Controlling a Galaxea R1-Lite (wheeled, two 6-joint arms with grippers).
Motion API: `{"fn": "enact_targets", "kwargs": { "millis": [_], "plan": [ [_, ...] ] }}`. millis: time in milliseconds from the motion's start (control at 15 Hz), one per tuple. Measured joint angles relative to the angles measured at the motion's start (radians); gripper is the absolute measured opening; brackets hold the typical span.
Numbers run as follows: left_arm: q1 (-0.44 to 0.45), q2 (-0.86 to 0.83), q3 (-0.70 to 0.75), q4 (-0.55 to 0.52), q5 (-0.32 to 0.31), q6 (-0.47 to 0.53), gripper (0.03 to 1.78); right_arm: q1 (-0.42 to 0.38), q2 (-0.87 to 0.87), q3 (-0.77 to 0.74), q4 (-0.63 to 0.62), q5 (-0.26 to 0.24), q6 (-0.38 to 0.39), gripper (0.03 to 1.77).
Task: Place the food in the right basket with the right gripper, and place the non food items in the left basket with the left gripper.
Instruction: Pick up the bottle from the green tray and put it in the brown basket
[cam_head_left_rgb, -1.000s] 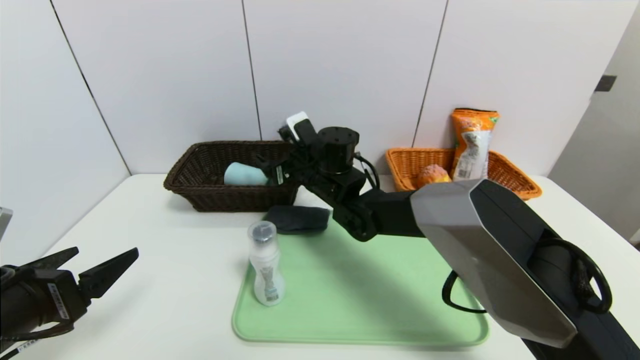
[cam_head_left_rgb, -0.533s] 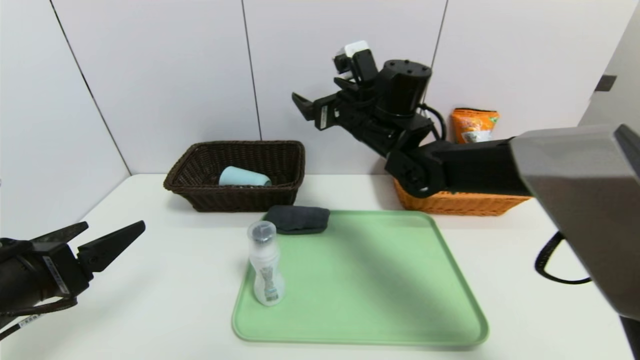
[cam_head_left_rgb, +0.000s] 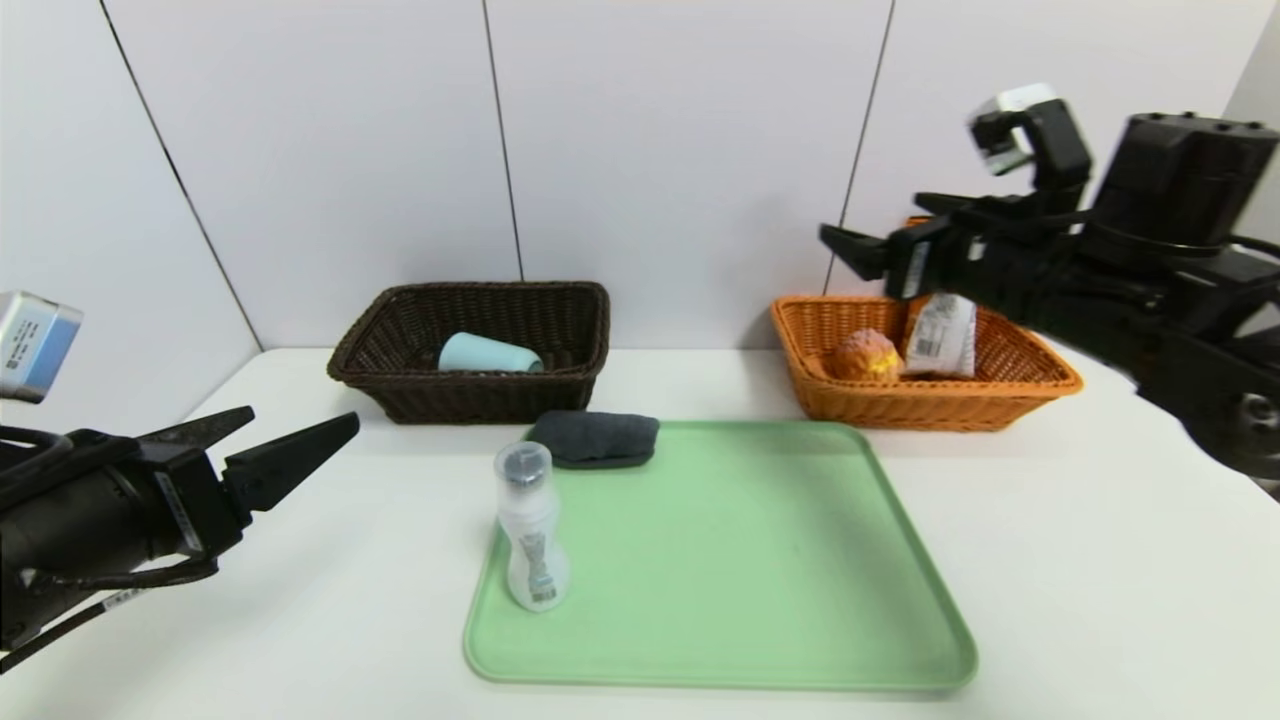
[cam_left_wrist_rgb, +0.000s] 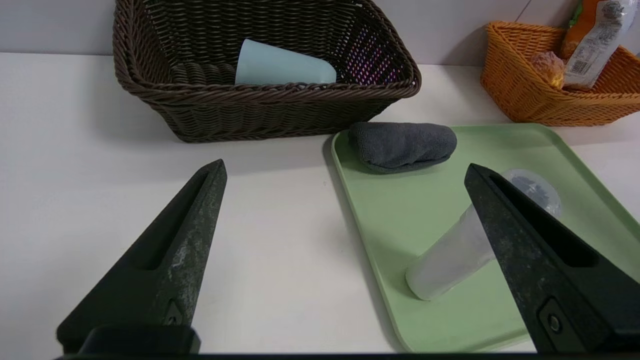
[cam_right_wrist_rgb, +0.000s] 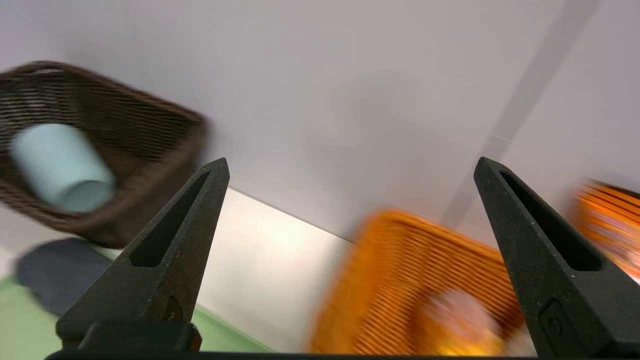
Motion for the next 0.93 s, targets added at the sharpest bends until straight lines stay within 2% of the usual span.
{"fn": "enact_targets", "kwargs": {
  "millis": [200,400,533,667,933],
  "plan": [
    [-0.058,0.090,-0.020,-0.113,0.086,-0.003,1.69,-0.170,-0.151,0.132,0.001,0.018,0.001,1.69],
    [-0.231,0.198,-0.031,-0.255,0.234,-0.053,1.69,-0.294,-0.270,0.243,0.006,0.083,0.006,1.69],
    [-0.330,0.252,-0.018,-0.328,0.282,-0.119,1.69,-0.331,-0.312,0.271,0.005,0.089,0.013,1.69],
    [-0.381,0.247,0.020,-0.336,0.272,-0.129,1.69,-0.346,-0.331,0.286,0.004,0.090,0.016,1.69],
    [-0.415,0.148,0.129,-0.332,0.193,-0.096,1.69,-0.350,-0.356,0.316,0.005,0.089,0.017,1.69]
  ]
}}
